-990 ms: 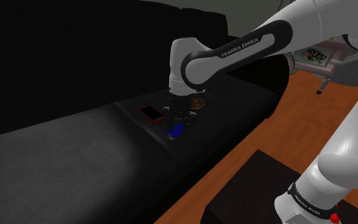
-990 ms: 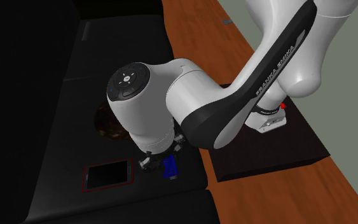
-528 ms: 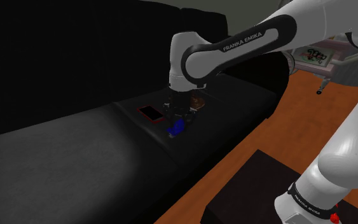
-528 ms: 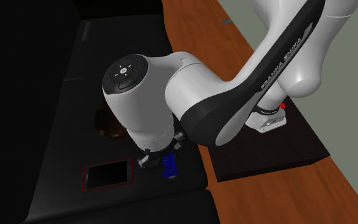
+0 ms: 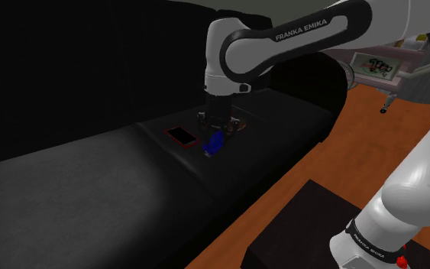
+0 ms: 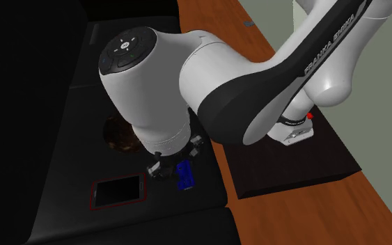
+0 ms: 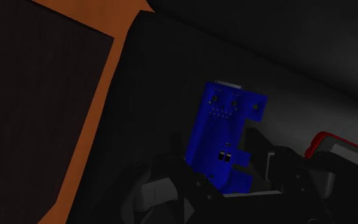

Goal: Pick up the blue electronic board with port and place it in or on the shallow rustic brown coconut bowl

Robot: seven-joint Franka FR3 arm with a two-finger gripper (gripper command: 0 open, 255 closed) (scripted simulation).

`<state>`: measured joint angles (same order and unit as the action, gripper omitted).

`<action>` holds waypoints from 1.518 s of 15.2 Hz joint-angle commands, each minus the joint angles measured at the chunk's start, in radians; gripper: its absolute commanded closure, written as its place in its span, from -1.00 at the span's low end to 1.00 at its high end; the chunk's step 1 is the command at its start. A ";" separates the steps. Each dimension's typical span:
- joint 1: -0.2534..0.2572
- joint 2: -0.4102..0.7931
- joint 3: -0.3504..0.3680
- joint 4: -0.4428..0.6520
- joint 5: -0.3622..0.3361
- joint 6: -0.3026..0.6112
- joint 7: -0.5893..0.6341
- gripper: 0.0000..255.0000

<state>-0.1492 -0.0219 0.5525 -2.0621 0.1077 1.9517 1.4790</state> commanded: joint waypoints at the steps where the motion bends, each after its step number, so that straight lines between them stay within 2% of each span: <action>1: -0.001 -0.008 -0.001 0.019 0.003 -0.027 -0.001 1.00; 12: -0.005 -0.041 -0.008 0.126 0.015 -0.163 -0.002 1.00; 23: -0.109 0.124 -0.113 0.331 -0.084 -0.236 -0.180 1.00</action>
<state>-0.2492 0.0876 0.4484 -1.7413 0.0313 1.7141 1.3158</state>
